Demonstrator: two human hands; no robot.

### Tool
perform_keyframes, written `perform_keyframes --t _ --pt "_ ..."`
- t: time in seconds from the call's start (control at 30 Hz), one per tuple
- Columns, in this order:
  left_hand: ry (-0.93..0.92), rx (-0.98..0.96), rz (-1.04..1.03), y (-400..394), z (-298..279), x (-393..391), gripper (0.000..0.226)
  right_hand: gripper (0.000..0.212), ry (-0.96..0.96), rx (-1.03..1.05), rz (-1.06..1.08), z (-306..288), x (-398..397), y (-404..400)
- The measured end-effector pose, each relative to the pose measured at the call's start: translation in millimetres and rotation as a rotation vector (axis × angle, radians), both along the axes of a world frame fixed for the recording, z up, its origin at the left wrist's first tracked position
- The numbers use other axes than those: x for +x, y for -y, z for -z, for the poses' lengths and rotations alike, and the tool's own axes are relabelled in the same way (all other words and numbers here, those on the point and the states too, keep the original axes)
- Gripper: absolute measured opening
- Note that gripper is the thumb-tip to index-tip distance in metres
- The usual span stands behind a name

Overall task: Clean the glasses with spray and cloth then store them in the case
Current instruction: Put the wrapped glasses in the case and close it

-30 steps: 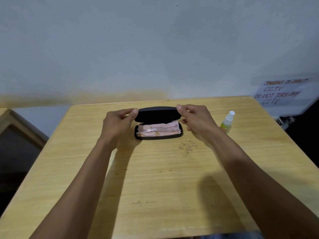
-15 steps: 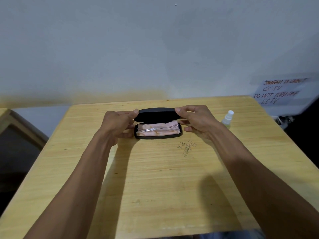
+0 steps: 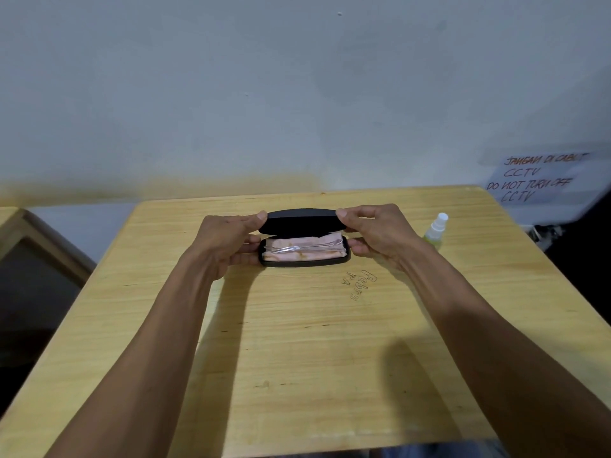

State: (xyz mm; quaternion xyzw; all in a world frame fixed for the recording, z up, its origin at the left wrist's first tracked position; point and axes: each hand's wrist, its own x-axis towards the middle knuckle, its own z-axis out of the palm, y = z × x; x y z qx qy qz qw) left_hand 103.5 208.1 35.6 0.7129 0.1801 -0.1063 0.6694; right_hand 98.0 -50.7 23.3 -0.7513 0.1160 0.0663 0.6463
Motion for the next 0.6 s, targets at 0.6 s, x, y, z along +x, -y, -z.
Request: perform_keyframes --t 0.6 --pt "0.213 -0.018 0.059 -8.2 20.7 -11.7 0.027 0.015 0.209 0.045 -0.063 29.6 -11.8 6.2"
